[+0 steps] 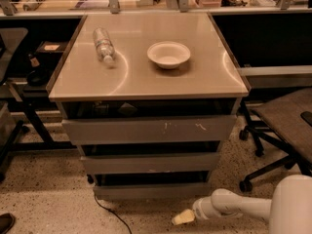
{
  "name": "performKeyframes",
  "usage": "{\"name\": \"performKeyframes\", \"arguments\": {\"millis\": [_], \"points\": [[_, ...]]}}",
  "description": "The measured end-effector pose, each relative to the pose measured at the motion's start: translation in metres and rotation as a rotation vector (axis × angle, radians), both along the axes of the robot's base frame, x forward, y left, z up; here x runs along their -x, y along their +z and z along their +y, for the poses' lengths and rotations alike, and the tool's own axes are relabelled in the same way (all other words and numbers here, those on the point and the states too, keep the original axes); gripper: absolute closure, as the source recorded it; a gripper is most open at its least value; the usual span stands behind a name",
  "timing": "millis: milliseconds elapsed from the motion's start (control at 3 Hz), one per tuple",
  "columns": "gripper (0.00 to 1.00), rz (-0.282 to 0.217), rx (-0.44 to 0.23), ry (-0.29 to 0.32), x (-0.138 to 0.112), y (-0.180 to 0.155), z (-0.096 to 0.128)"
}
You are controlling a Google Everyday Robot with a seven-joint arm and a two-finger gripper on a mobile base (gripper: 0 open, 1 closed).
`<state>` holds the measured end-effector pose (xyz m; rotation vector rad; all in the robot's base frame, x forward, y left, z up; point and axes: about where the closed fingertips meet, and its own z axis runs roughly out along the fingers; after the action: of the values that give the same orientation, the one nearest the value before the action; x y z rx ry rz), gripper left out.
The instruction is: Close bottom drawer
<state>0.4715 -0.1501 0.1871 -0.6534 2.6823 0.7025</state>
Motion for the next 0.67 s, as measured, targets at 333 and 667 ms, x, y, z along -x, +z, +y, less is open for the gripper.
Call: {"name": "performKeyframes", "arguments": {"millis": [333, 667], "points": [[0.18, 0.0, 0.0, 0.0, 0.0, 0.0, 0.0], [0.41, 0.0, 0.0, 0.0, 0.0, 0.0, 0.0]]}}
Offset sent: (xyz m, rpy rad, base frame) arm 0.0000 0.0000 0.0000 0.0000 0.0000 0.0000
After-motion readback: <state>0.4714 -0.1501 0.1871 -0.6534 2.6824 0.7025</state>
